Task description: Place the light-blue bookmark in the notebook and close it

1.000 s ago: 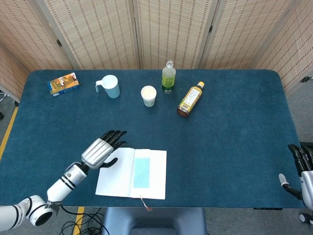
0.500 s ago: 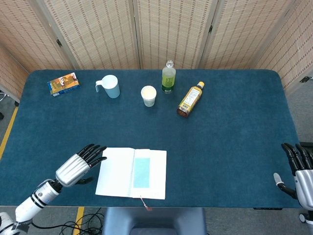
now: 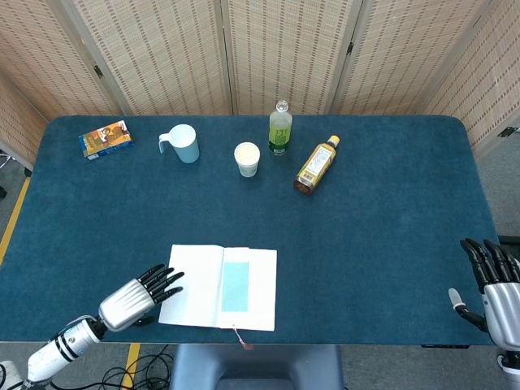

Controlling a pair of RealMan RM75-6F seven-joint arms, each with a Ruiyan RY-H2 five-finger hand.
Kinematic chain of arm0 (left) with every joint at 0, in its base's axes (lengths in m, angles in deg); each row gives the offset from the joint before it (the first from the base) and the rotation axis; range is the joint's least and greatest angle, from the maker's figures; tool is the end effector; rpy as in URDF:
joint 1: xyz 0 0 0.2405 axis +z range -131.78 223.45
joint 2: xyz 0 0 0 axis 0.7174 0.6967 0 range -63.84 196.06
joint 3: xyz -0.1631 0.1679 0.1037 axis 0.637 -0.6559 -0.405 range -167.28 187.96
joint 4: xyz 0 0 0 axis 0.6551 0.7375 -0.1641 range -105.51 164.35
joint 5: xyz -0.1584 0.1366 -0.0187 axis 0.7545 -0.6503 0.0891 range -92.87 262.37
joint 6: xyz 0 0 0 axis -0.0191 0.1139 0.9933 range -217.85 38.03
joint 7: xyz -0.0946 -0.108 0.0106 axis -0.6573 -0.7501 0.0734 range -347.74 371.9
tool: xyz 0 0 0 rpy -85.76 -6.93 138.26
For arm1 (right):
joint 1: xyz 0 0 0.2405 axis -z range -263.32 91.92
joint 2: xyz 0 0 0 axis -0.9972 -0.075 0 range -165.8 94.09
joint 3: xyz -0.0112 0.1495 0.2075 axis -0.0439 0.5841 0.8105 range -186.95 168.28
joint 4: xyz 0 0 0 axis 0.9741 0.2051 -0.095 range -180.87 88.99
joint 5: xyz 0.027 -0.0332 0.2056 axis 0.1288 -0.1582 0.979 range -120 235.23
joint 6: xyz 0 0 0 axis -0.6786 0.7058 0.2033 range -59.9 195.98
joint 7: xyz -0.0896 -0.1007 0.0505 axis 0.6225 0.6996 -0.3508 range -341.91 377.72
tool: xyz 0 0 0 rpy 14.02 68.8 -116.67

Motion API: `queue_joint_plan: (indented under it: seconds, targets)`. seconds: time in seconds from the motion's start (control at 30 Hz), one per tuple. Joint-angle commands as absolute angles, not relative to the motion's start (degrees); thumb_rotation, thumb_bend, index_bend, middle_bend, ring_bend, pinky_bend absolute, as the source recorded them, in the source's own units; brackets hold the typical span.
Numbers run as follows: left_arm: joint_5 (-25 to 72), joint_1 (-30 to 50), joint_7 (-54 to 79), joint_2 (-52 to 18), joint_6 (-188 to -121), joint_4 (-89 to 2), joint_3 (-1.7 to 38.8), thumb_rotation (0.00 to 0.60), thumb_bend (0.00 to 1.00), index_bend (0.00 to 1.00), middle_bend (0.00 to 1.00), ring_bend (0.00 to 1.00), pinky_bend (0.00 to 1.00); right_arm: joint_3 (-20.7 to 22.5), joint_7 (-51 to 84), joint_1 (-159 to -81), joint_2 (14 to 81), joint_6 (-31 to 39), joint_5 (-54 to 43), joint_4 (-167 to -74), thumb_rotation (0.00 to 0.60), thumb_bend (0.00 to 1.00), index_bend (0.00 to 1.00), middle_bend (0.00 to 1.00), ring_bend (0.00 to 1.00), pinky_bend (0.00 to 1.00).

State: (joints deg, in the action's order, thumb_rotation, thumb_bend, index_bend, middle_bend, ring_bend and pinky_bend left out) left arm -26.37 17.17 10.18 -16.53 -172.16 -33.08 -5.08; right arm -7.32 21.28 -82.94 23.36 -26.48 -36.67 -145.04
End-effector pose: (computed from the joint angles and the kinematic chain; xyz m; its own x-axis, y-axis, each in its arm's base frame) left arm -0.2714 0.2257 0.0287 0.6764 0.0452 0.7352 0.4852 -0.7782 -0.3986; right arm -0.2876 -0.1362 0.1874 0.4201 0.0975 0.9022 -0.9049 -0.0299 0.4246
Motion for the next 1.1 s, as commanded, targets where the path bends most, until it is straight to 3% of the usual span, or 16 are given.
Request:
queue_joint_plan:
  seconds: [0.03,1.1]
  targets:
    - [-26.88,17.46,10.51,-17.51,-171.76,-32.1,-5.22,0.6,0.21,0.17,0.0,0.0,0.13,-7.38,21.31,-82.84,23.37,-26.66,-36.74,-145.08,0.6,0.28,0.0,0.1,0.05,0.11]
    - [-26.54,16.97,12.49,-24.19,-167.67,-30.55,-2.81,0.6,0.21,0.16,0.0,0.0,0.13,-7.79,18.6,-81.76,23.35,-28.25,-36.7,-144.24,0.6,0.28,0.0,0.1,0.05,0.11]
